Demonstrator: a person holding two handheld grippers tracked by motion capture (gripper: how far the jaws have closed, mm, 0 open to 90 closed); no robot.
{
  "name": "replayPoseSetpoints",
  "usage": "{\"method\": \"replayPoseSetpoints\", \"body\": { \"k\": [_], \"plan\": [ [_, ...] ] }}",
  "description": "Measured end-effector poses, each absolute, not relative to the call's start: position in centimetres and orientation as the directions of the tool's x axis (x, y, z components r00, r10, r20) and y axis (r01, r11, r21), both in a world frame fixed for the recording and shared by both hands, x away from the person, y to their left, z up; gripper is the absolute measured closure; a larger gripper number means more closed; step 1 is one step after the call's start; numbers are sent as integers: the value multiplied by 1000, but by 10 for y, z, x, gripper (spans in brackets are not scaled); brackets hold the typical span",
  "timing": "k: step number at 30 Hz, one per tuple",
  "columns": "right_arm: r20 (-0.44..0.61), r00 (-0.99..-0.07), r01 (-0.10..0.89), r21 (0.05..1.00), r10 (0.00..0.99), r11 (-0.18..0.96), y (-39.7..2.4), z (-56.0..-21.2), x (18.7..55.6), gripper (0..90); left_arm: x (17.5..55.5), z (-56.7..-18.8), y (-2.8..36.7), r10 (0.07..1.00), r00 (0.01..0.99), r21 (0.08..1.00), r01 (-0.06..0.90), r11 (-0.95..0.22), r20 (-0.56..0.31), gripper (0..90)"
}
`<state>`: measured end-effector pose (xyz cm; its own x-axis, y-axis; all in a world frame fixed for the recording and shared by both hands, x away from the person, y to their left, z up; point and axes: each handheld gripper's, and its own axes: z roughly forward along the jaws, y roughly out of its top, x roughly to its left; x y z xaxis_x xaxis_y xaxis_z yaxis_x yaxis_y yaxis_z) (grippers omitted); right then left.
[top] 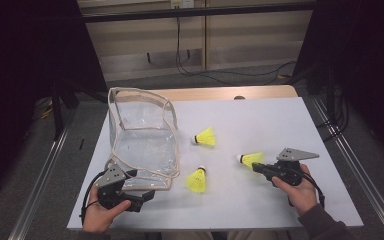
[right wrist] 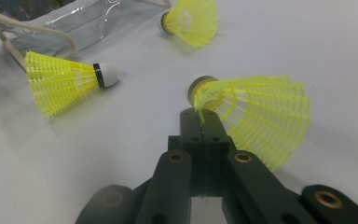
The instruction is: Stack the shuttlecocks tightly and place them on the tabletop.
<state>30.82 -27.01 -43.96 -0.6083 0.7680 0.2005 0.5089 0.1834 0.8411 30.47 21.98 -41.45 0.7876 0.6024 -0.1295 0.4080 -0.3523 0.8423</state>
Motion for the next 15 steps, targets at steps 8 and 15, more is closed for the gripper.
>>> {"method": "replayPoseSetpoints", "body": {
  "k": [8, 15],
  "plan": [
    [193, -613, 500, 846, 766, 187, -267, -437, 316, 900, 305, -415, 220, 602, 787, 843, 408, -350, -131, 36],
    [195, -615, 499, 847, 764, 185, -262, -435, 321, 900, 305, -415, 220, 601, 788, 843, 408, -349, -133, 36]
  ]
}}
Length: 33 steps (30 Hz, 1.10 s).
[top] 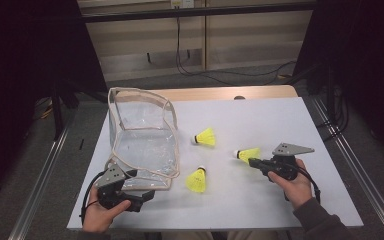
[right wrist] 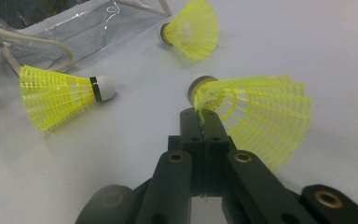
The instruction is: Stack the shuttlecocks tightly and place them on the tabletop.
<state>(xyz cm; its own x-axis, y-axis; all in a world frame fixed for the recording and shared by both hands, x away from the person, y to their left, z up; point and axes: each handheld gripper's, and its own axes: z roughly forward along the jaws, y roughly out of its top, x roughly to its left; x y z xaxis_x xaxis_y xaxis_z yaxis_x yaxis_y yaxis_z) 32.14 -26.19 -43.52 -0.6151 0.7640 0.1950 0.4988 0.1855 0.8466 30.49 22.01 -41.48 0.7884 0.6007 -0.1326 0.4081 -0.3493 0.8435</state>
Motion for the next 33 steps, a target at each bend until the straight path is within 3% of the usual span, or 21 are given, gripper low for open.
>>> {"method": "replayPoseSetpoints", "body": {
  "k": [33],
  "plan": [
    [213, -619, 498, 851, 756, 168, -250, -430, 340, 900, 306, -414, 220, 605, 785, 841, 412, -349, -134, 36]
  ]
}}
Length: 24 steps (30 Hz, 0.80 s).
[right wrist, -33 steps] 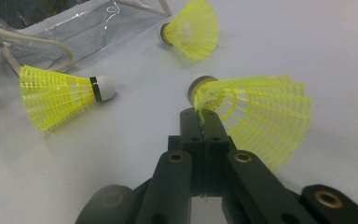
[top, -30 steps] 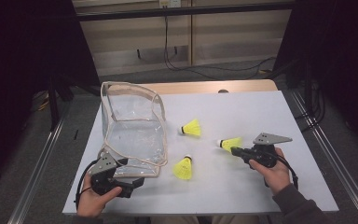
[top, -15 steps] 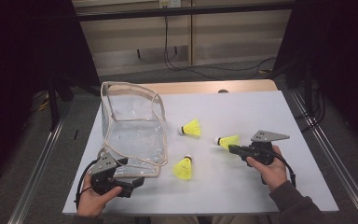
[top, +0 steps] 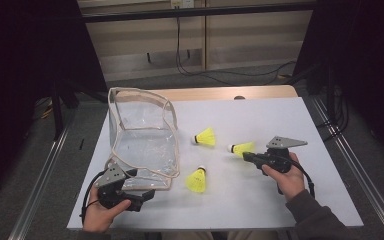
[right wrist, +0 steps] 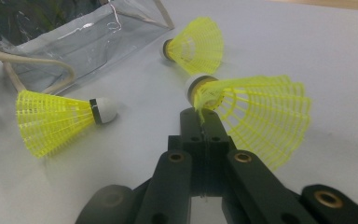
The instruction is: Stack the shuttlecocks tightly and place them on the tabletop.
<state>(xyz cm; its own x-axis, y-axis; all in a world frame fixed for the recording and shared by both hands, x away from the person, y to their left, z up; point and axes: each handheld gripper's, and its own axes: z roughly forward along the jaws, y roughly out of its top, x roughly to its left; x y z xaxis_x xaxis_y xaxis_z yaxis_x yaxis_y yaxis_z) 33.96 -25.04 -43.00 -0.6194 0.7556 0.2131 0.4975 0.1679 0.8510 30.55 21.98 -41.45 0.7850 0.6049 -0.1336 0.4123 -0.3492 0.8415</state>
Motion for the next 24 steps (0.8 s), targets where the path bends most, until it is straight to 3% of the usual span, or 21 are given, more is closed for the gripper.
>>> {"method": "replayPoseSetpoints", "body": {
  "k": [24],
  "plan": [
    [233, -606, 511, 846, 761, 149, -248, -432, 353, 900, 306, -415, 219, 606, 784, 843, 413, -344, -137, 36]
  ]
}}
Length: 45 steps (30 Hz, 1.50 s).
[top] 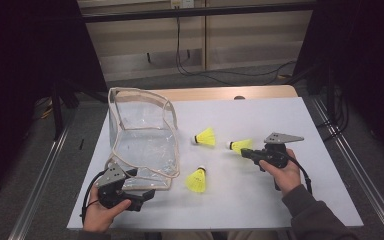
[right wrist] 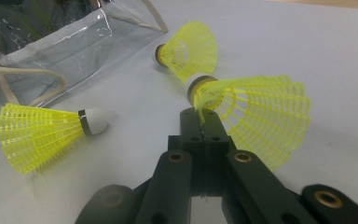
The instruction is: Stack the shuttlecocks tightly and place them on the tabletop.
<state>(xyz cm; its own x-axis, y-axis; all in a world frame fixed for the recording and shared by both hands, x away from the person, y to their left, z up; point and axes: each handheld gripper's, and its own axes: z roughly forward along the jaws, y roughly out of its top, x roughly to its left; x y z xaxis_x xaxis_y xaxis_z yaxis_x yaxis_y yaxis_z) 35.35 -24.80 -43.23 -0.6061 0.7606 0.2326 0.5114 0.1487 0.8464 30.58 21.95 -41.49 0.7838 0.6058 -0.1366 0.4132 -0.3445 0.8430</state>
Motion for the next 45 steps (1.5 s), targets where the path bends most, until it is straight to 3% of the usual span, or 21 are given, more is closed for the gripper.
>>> {"method": "replayPoseSetpoints", "body": {
  "k": [45],
  "plan": [
    [233, -588, 518, 844, 775, 140, -240, -437, 378, 900, 306, -415, 219, 608, 782, 843, 413, -345, -134, 36]
  ]
}}
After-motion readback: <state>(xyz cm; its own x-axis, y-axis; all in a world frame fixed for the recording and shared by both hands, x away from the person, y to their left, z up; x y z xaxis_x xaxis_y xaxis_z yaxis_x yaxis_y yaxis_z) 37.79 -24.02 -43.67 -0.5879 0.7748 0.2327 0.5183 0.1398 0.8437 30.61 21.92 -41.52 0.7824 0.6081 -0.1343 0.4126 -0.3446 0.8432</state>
